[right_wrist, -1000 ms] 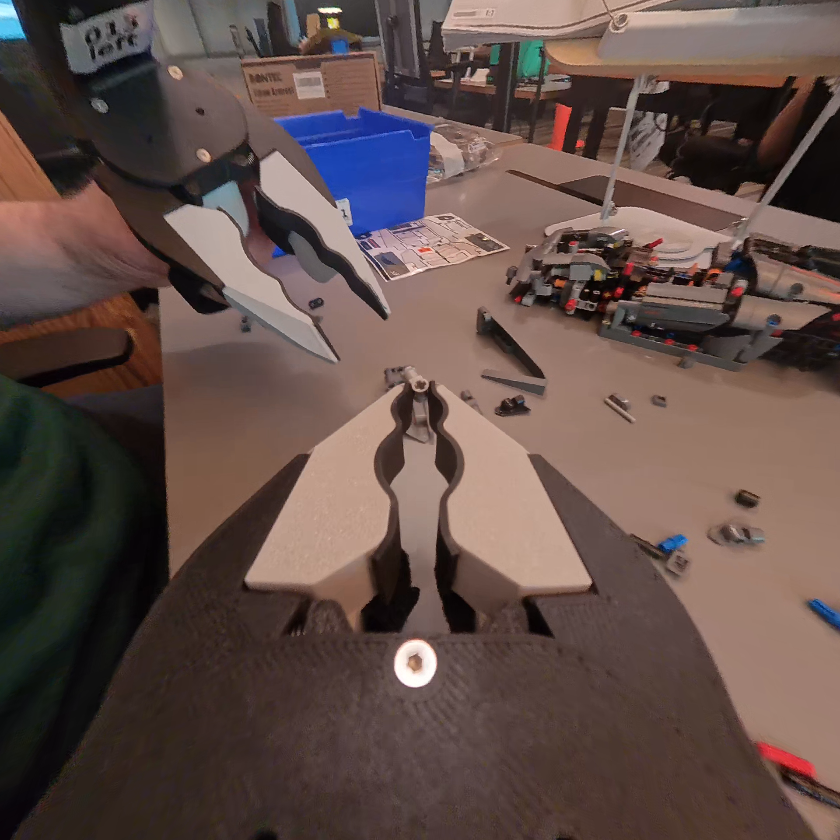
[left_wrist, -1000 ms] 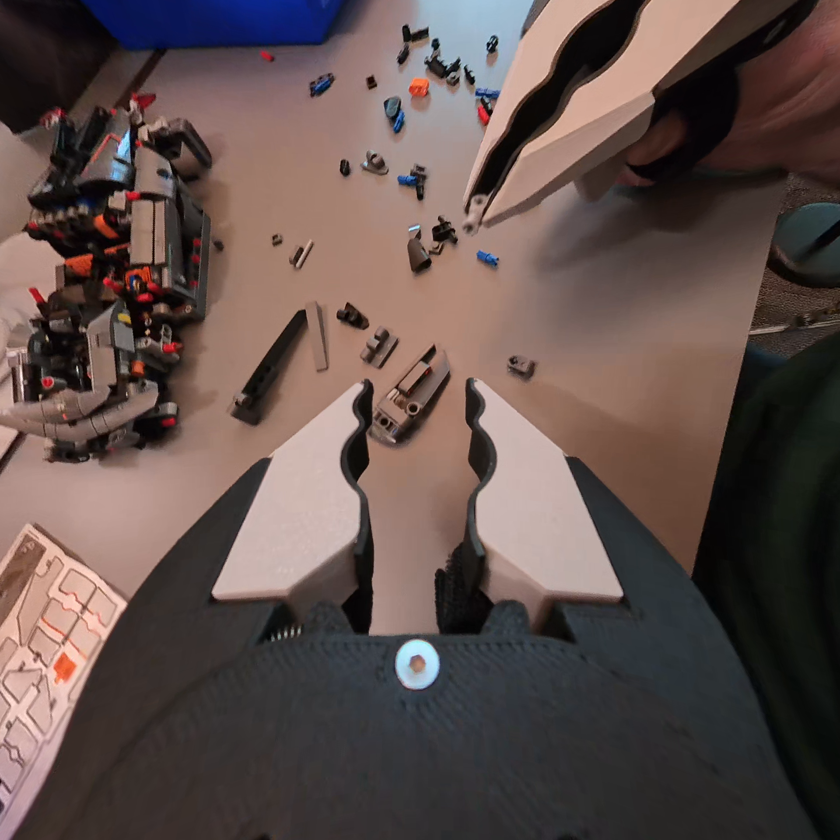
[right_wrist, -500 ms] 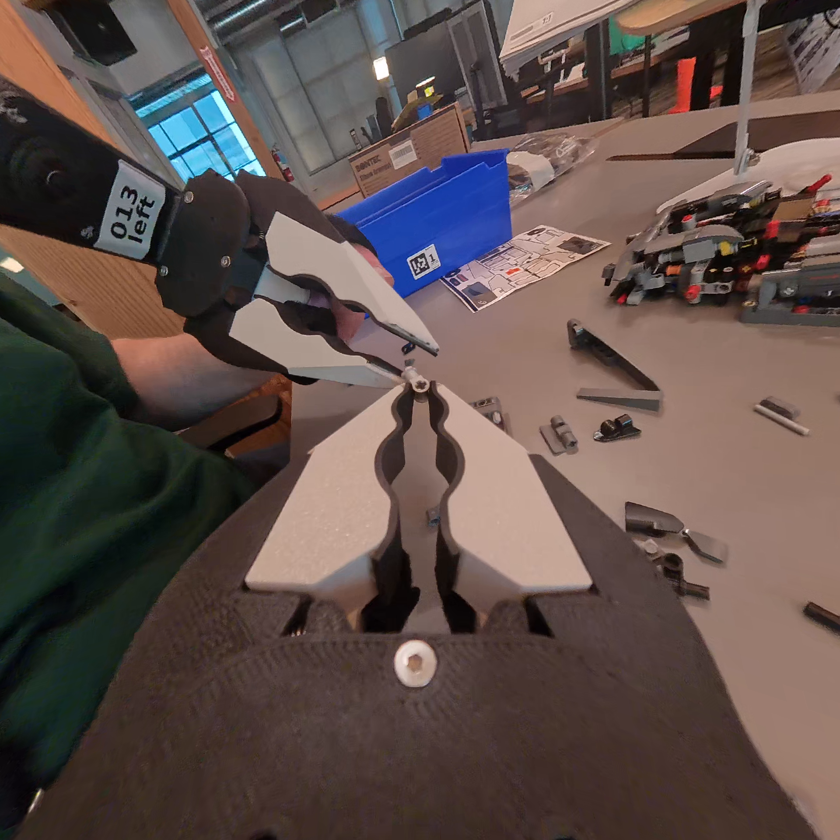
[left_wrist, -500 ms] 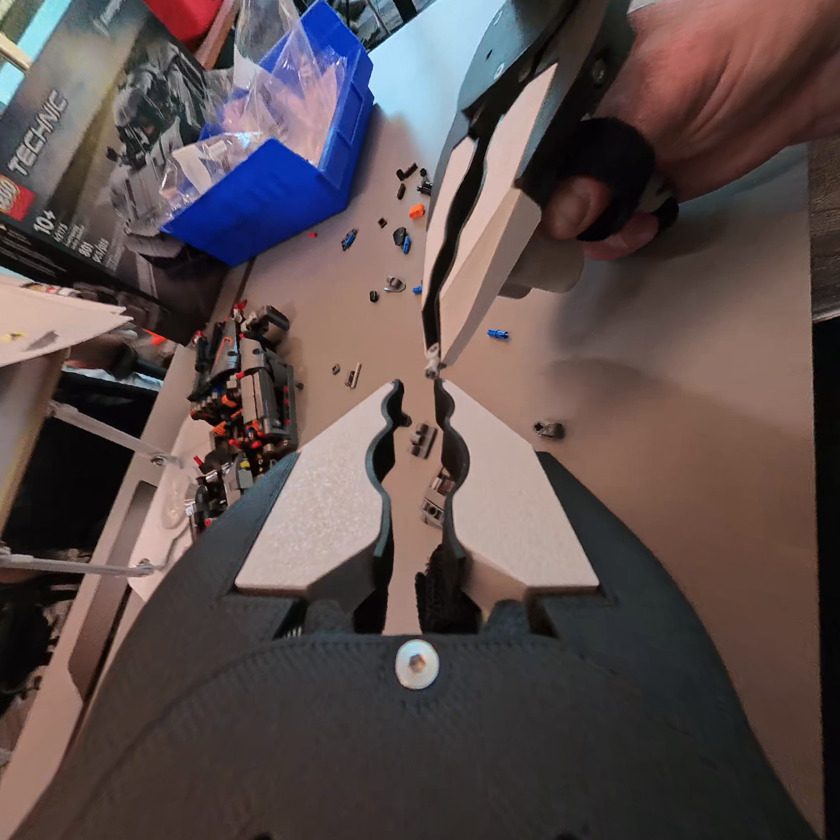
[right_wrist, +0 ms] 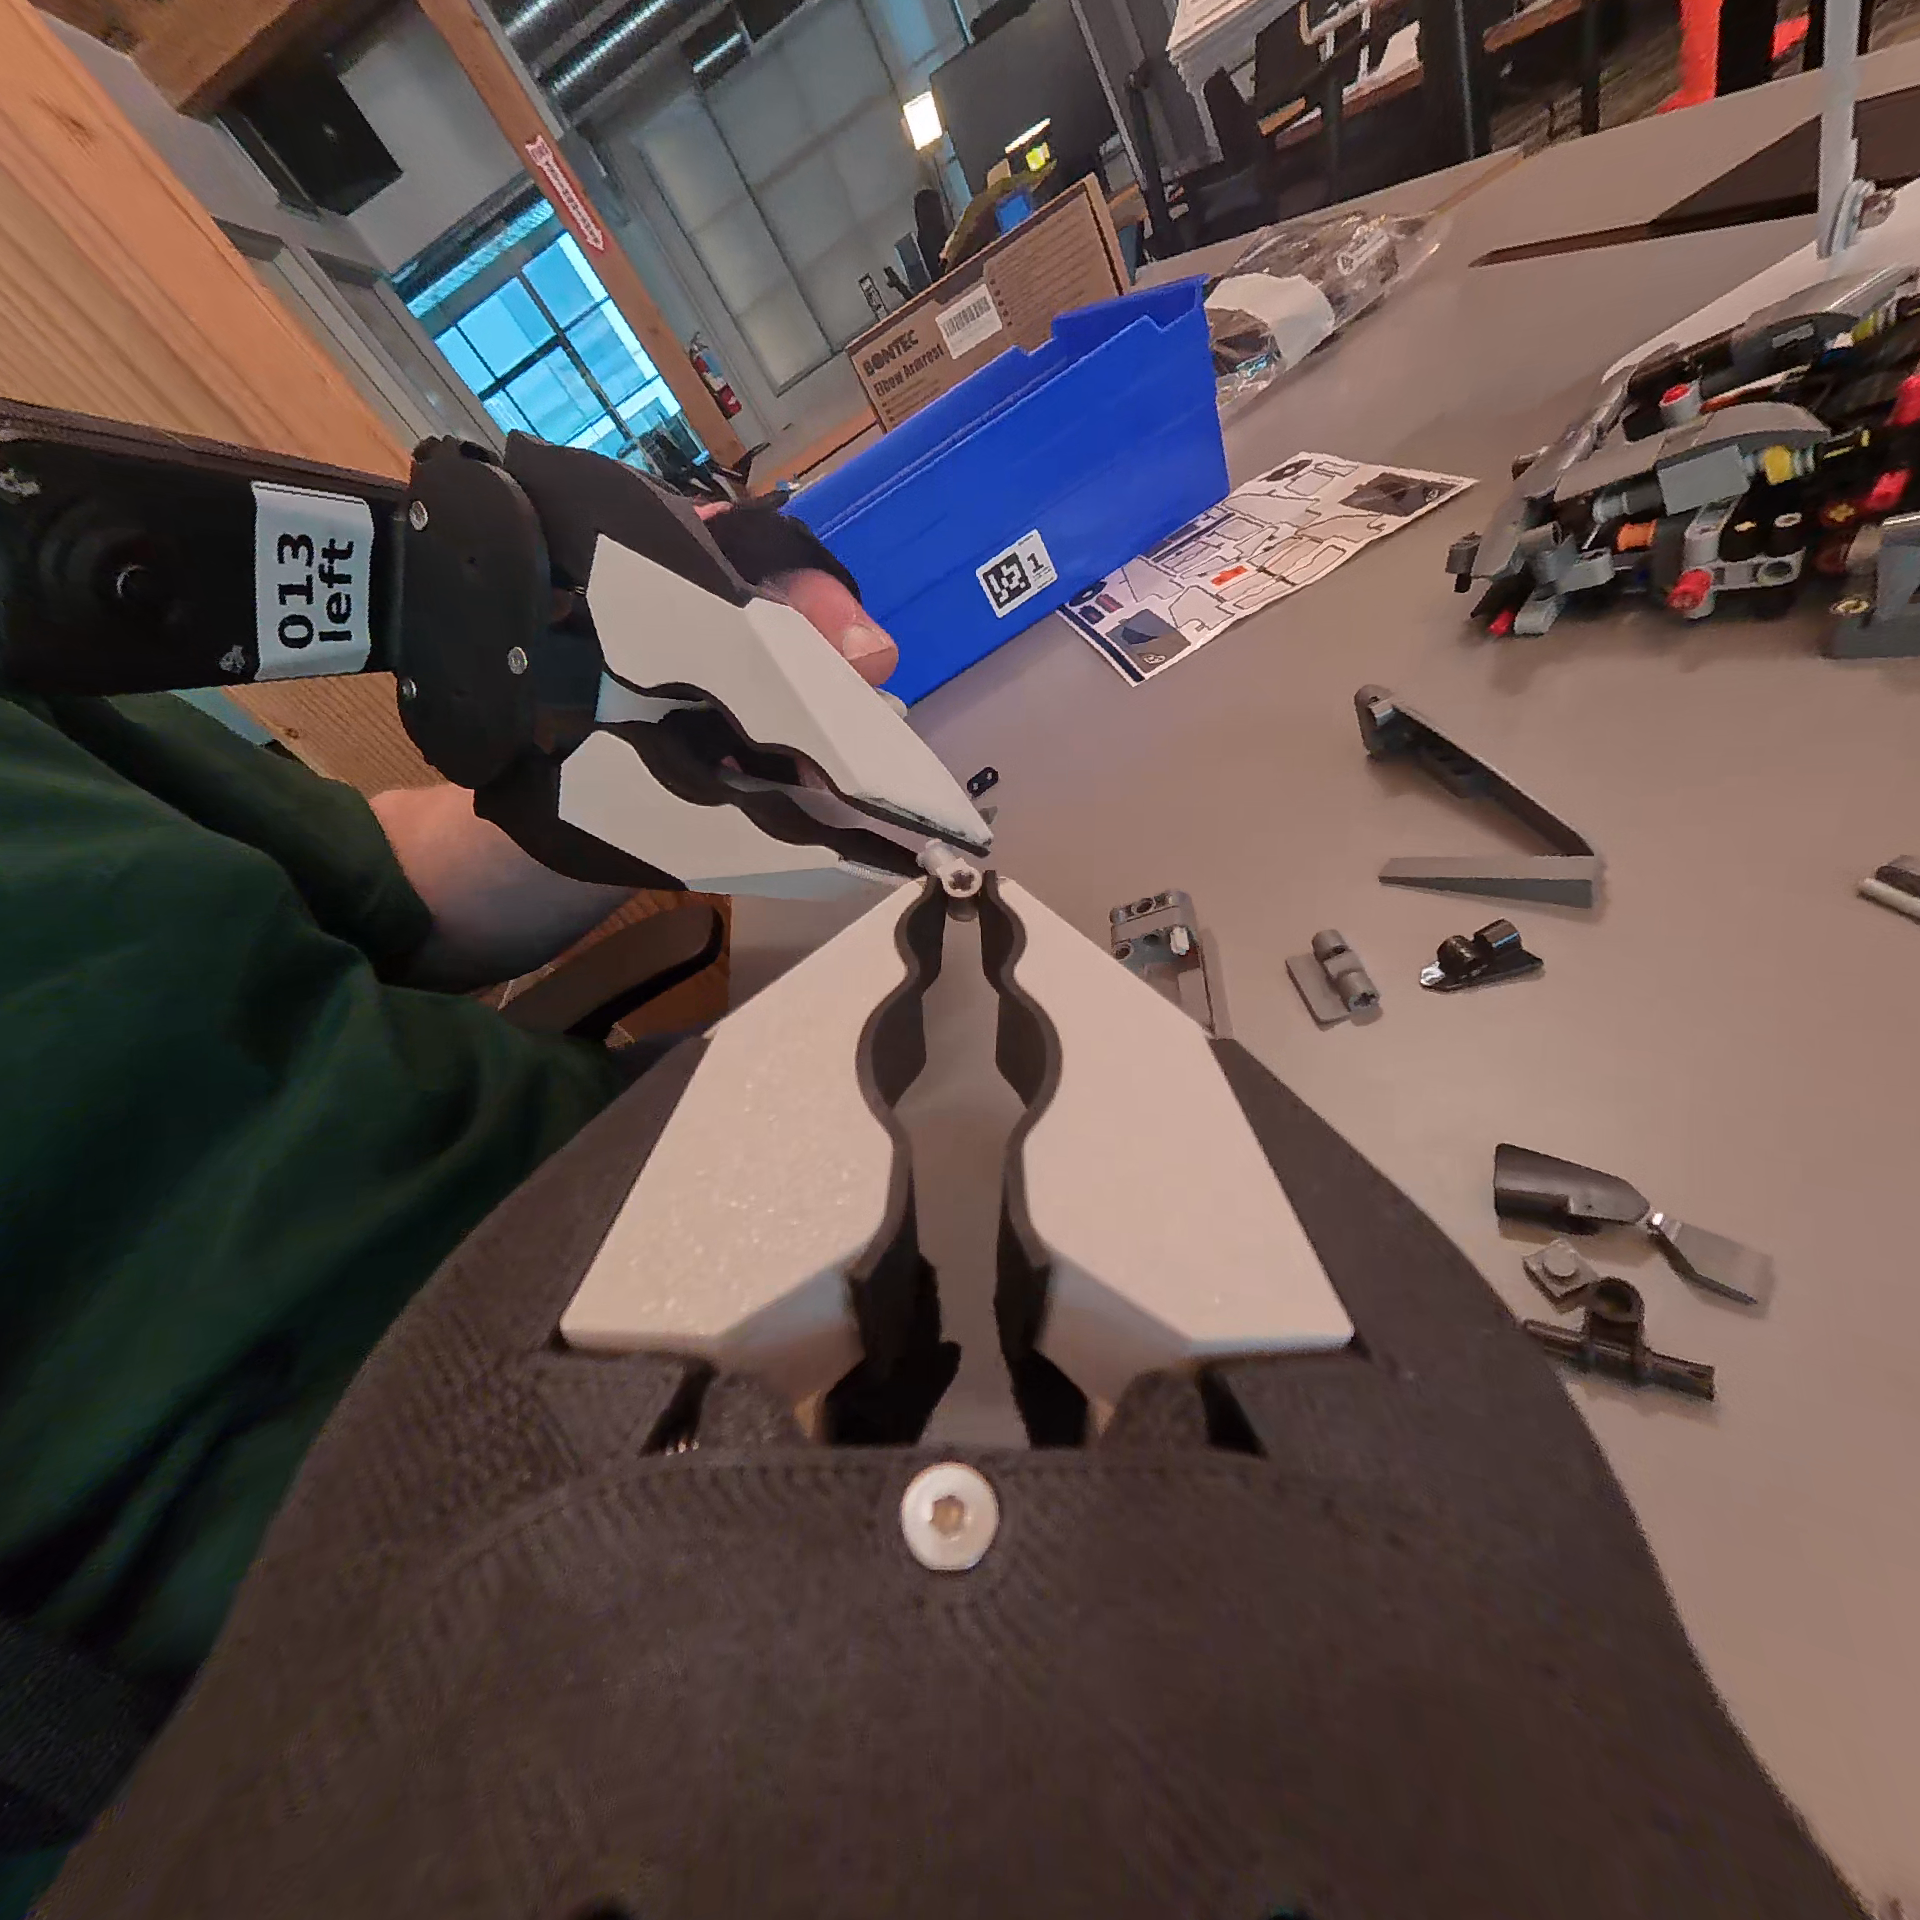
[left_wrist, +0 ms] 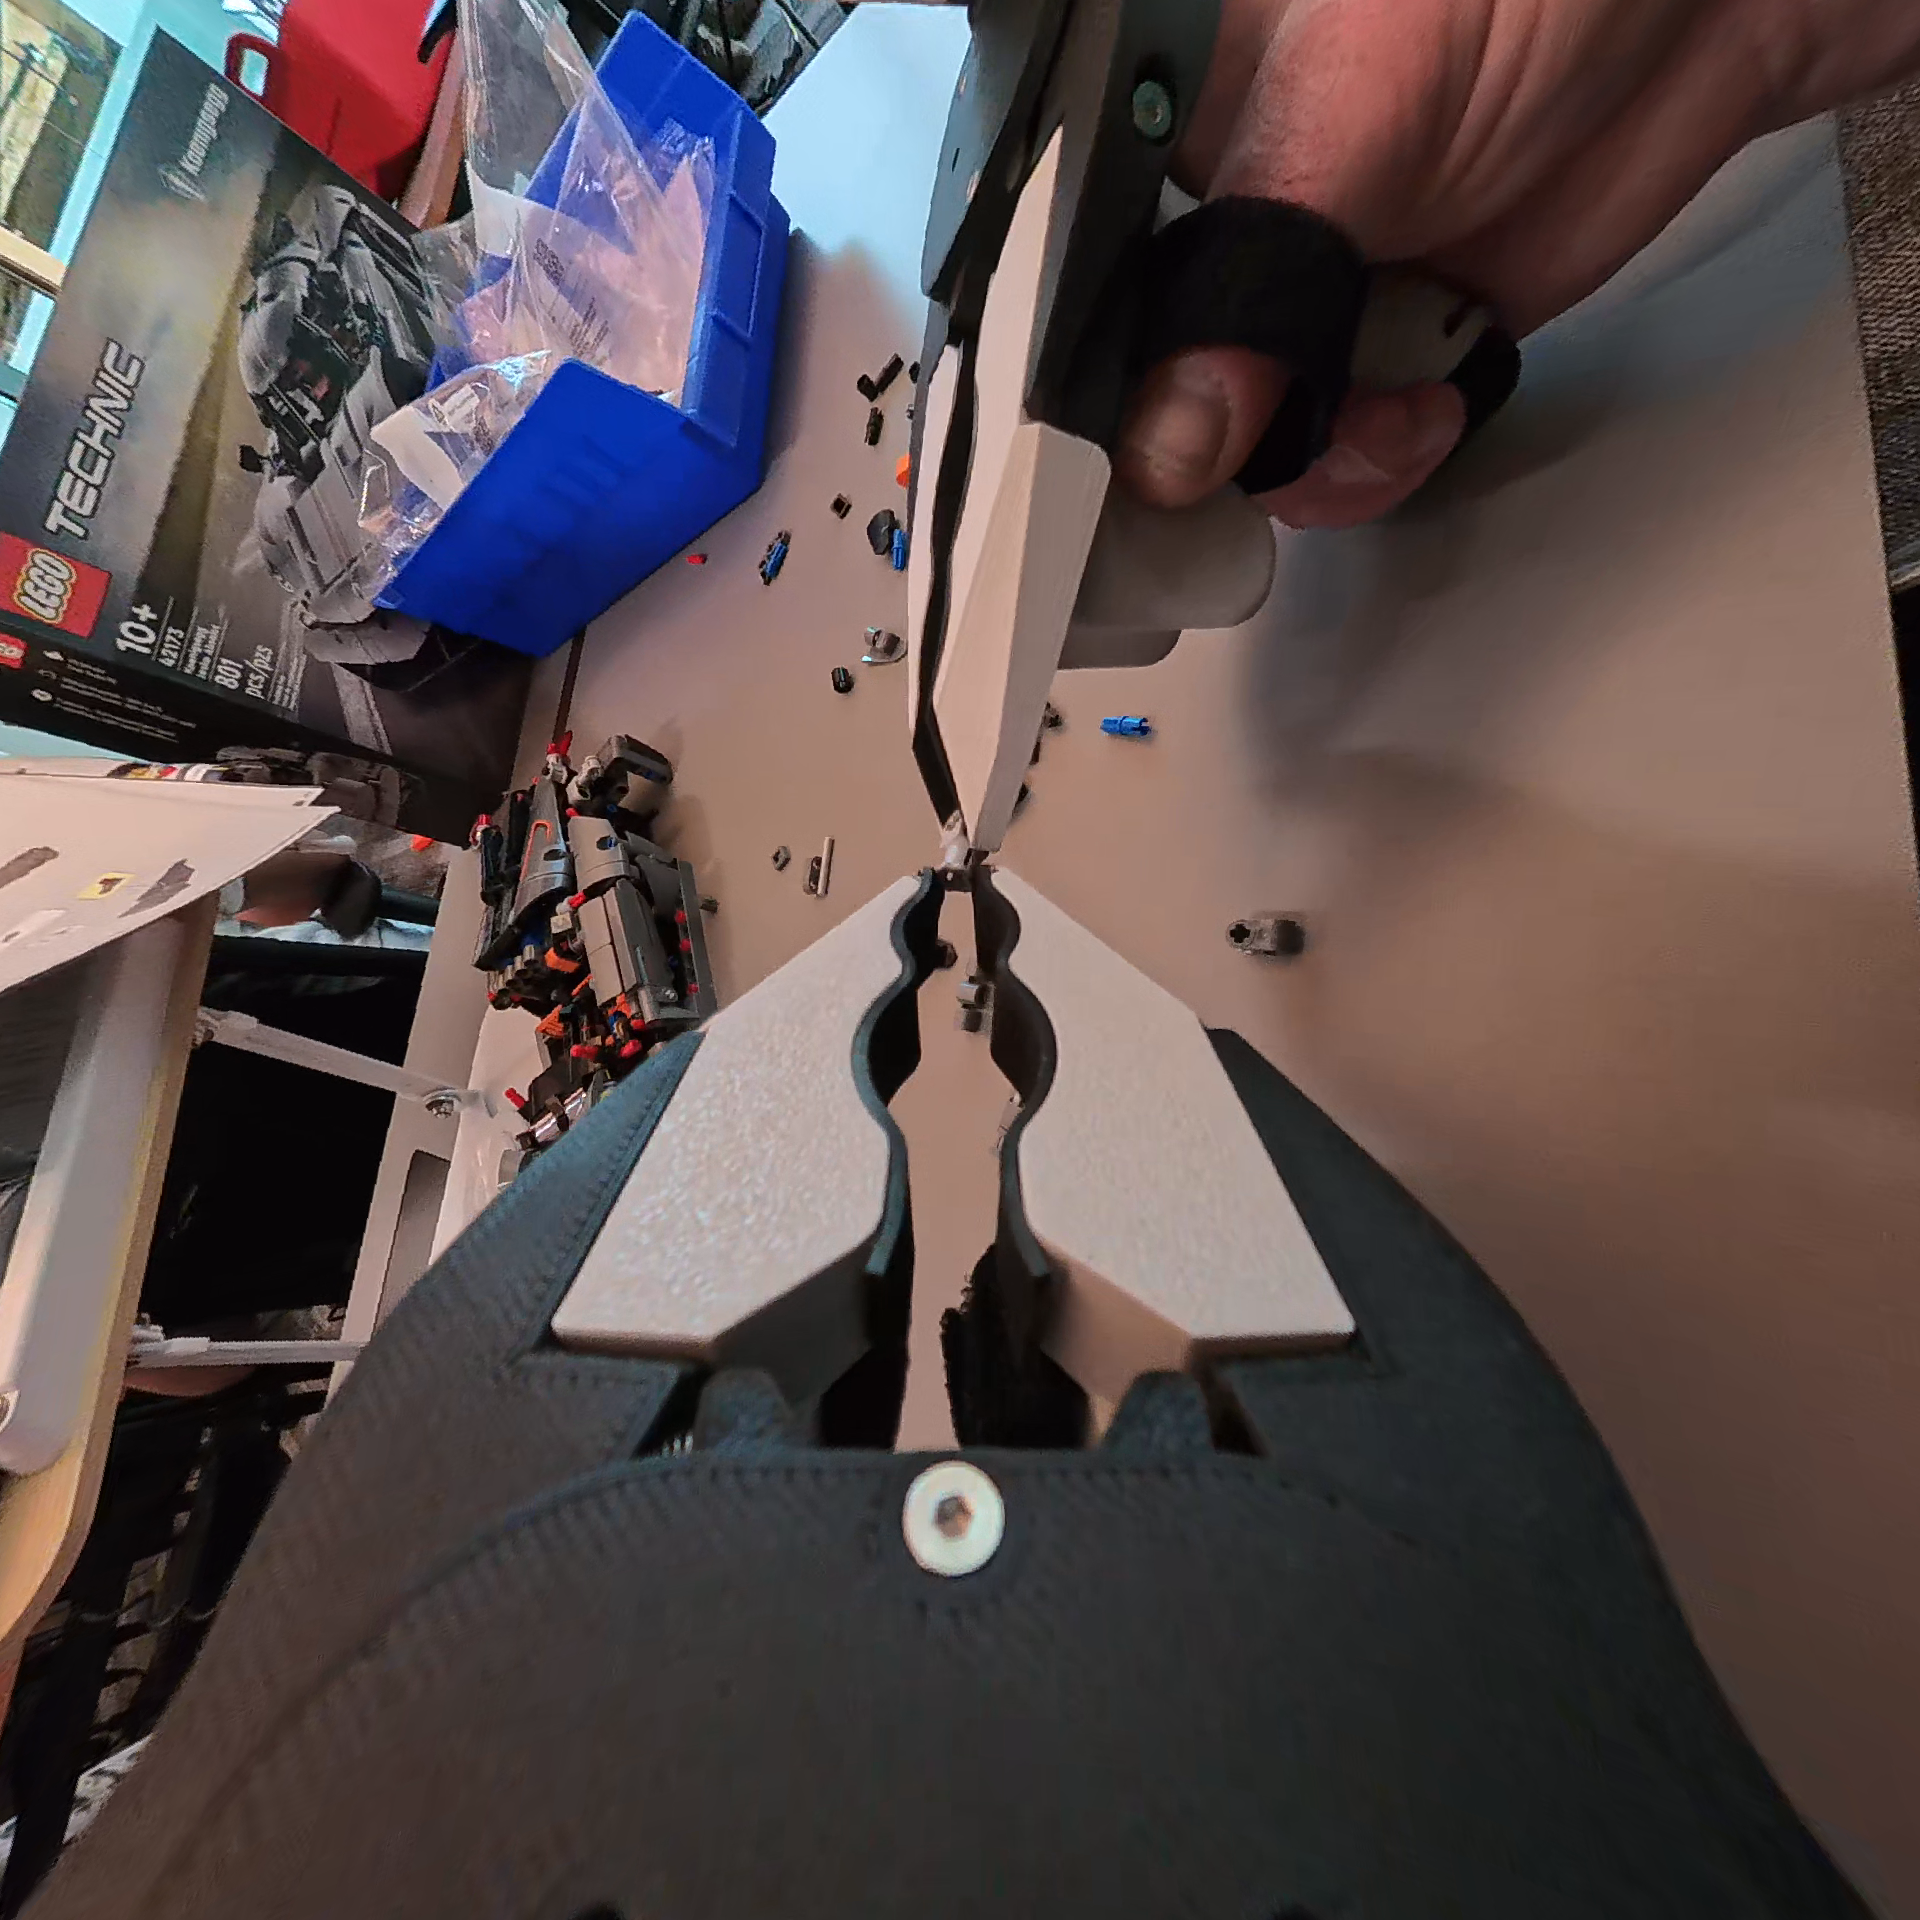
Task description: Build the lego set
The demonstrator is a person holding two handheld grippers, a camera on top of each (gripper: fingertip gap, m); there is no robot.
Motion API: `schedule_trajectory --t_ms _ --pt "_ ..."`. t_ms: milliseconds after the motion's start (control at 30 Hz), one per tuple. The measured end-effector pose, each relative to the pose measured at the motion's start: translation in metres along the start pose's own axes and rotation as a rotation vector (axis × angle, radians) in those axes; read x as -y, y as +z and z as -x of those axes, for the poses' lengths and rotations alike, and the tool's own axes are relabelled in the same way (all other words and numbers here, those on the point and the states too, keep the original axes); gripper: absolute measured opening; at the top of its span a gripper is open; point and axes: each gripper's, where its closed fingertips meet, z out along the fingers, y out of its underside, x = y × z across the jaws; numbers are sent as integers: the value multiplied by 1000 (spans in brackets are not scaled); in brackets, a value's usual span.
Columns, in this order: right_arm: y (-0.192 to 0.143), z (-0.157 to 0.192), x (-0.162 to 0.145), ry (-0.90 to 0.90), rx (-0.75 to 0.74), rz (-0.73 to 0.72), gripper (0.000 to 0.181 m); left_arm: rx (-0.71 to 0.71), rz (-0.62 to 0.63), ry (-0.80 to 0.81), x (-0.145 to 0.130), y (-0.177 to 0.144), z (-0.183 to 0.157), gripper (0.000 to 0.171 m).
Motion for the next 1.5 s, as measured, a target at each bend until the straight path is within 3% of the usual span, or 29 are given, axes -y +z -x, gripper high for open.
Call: schedule_trajectory --t_ms 567,1267,1500 --pt "-4 -8 13 -110 -85 -20 4 -31 -52 -151 5 5 13 6" --pt "-5 -6 25 -562 -322 -9 4 -160 -241 -423 21 -6 24 9" --pt "-5 -3 28 -600 -333 -32 4 -161 -251 -421 20 -9 25 6"
